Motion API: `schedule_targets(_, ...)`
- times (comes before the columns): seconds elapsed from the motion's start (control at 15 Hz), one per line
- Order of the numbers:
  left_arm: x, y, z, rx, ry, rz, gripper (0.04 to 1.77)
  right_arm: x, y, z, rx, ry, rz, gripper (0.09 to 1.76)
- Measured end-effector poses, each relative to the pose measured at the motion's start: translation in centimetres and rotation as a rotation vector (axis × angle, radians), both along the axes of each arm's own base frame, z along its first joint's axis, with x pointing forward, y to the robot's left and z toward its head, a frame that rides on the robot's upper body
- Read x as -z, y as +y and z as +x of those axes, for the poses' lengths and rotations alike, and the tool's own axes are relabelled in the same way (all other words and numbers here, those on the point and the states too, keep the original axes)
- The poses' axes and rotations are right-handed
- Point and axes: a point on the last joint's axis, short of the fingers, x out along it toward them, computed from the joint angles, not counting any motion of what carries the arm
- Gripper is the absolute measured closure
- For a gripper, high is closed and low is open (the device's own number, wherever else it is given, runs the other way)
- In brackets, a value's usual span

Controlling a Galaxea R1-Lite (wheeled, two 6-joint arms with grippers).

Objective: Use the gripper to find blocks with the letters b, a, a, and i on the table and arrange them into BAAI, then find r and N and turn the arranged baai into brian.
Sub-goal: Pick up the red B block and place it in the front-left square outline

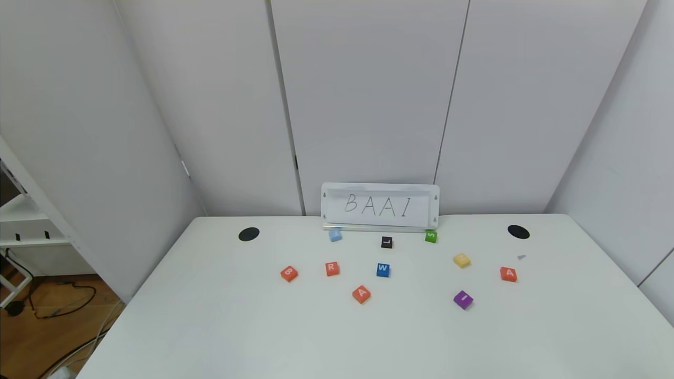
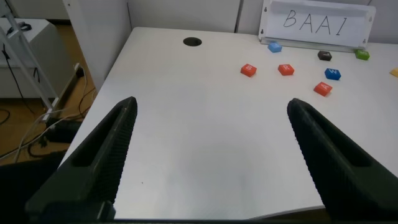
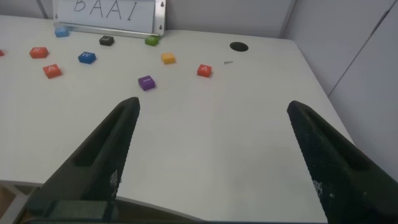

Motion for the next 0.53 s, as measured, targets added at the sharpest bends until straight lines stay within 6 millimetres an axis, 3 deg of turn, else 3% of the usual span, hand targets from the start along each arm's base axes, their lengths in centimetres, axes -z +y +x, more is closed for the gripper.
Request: schedule_targets(0.53, 0.00, 0.00, 0.00, 0.000, 0.000, 0.000, 0.09, 0.00, 0.00, 0.00, 0.000, 0.000, 0.000, 0.14)
